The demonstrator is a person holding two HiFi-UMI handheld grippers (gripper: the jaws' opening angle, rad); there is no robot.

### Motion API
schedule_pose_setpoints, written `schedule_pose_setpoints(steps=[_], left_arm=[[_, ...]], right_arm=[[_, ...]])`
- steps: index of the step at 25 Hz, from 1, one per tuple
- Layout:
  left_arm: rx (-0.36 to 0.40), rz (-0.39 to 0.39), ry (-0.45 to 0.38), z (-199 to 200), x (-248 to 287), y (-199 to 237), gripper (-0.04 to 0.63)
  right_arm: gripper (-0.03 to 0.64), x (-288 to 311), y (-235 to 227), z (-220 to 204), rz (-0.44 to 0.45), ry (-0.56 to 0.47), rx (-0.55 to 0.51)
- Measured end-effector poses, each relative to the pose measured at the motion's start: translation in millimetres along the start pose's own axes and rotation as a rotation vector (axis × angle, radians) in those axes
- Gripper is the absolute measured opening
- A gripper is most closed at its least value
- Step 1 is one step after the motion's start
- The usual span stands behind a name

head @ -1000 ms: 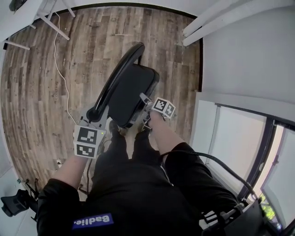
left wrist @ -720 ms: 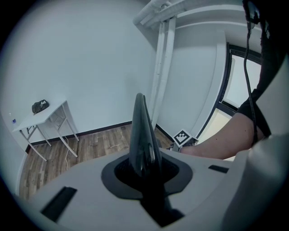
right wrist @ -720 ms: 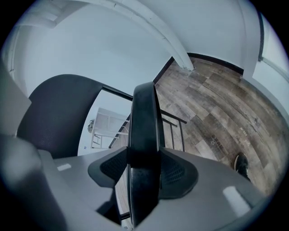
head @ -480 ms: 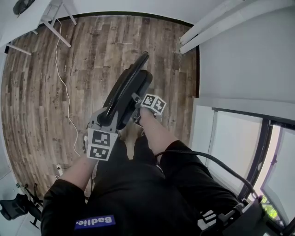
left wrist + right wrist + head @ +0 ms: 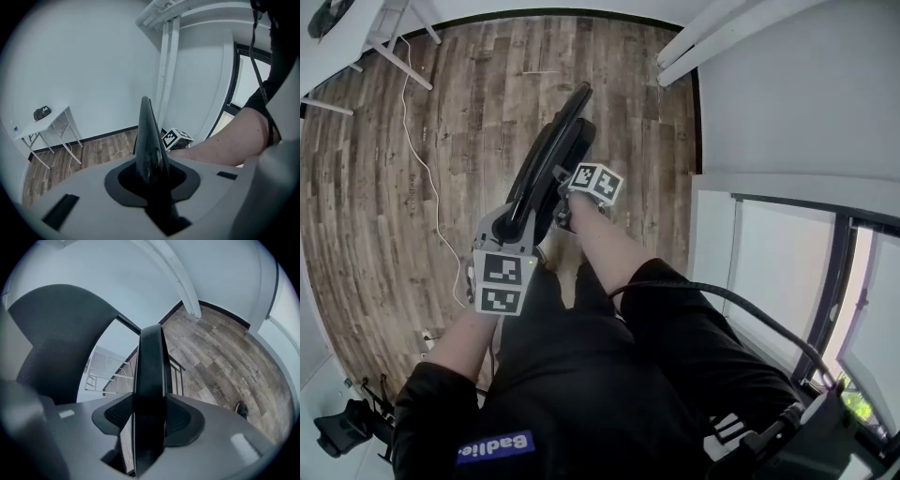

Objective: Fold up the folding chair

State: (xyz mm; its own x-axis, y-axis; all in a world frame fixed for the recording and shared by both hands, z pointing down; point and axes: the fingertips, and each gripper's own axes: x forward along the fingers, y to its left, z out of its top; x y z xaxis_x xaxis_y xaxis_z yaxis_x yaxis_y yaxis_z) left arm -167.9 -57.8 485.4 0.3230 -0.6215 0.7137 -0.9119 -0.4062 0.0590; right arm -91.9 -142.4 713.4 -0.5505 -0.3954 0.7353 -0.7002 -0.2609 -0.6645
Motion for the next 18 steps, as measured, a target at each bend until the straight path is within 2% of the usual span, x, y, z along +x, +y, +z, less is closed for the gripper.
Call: schedule_pose_setpoints(steps=[4, 9, 18], left_arm=[[0.007, -0.005, 0.006, 1, 1, -9, 0.075], [0.005, -0.001, 0.008, 3, 0, -2, 0.075], [0.012, 0.013, 0.006, 6, -2, 13, 0.075]], right_arm=[[0.184, 4, 17, -1, 0.005, 0.009, -0.013], [0.184, 11, 31, -2, -0.023, 0.021, -0.027], [0.176, 24, 55, -3, -0.021, 0.033, -0.073]])
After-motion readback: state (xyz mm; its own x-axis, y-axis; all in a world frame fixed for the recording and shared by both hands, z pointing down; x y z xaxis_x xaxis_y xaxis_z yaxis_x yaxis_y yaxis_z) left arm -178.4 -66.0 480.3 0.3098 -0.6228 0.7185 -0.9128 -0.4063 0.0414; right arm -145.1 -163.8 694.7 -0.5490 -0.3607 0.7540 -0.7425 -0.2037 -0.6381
